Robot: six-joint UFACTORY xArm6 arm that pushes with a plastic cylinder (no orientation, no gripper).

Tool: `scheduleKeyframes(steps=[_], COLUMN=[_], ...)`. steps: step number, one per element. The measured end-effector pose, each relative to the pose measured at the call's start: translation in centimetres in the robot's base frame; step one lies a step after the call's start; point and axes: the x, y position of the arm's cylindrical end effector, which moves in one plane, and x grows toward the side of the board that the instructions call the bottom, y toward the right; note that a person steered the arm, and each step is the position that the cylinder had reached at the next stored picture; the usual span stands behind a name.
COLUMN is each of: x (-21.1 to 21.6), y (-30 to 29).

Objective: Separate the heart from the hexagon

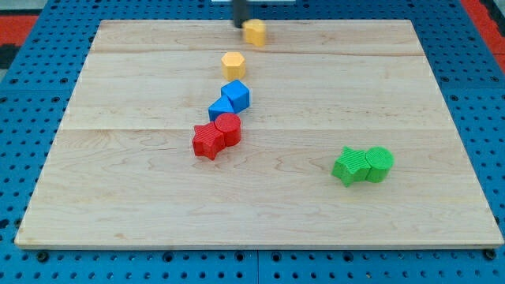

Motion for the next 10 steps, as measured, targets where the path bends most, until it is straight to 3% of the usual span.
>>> scheduleKeyframes(steps=[1,2,4,6,7,8,9,10], x=[4.5,0.7,1.4,4.3,7.3,4.8,5.5,8.2], y=[6.1,4.6,-3.4,8.4,8.4,5.8,2.6,6.8])
